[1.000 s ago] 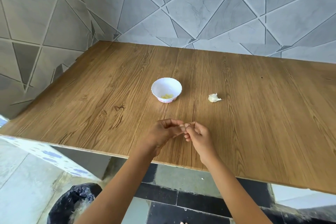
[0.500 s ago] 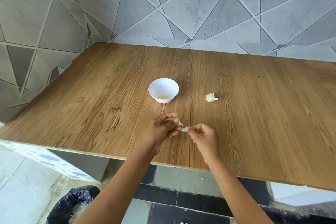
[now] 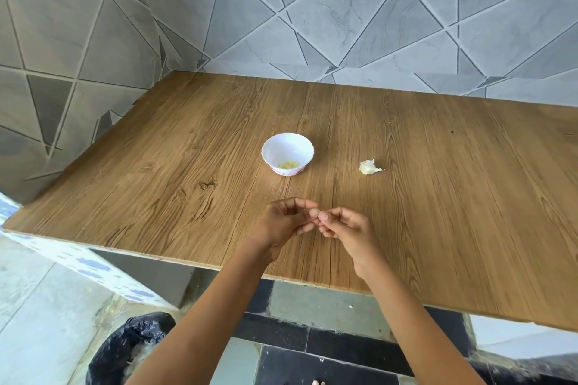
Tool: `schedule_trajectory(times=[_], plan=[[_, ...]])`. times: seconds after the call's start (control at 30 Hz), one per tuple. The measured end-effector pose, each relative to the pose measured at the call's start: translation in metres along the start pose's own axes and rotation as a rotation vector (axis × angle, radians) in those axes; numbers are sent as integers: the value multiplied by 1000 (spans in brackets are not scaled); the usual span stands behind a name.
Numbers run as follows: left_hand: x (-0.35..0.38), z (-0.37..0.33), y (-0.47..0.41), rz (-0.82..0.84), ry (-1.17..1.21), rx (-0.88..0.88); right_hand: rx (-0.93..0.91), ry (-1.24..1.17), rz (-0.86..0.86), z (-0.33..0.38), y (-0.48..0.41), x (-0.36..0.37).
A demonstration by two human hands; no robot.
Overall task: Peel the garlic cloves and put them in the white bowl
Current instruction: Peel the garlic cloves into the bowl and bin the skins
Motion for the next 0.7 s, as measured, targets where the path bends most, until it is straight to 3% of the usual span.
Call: schedule_trajectory(times=[0.4,0.6,0.67,0.7], plan=[[8,-16,-1,146,-327,179,208,-74,-7,3,-2,0],[9,-16,-3,174,-244,157,331,-403,-7,-2,-1,10],[7,-12,-4,172,-173,111,303,-368,-36,-3,-1,9],[6,-10,-4,164,-155,90,233,-224,-74,-4,-1,5]])
Point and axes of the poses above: each hand's wrist, its own y-axis away from the middle knuckle, its own x-axis out of the palm, z = x × y, the point moved 5 cm from there along -y, towards the middle knuckle, and after that the axes turned 9 degrees about z, right-handed, at the moved point
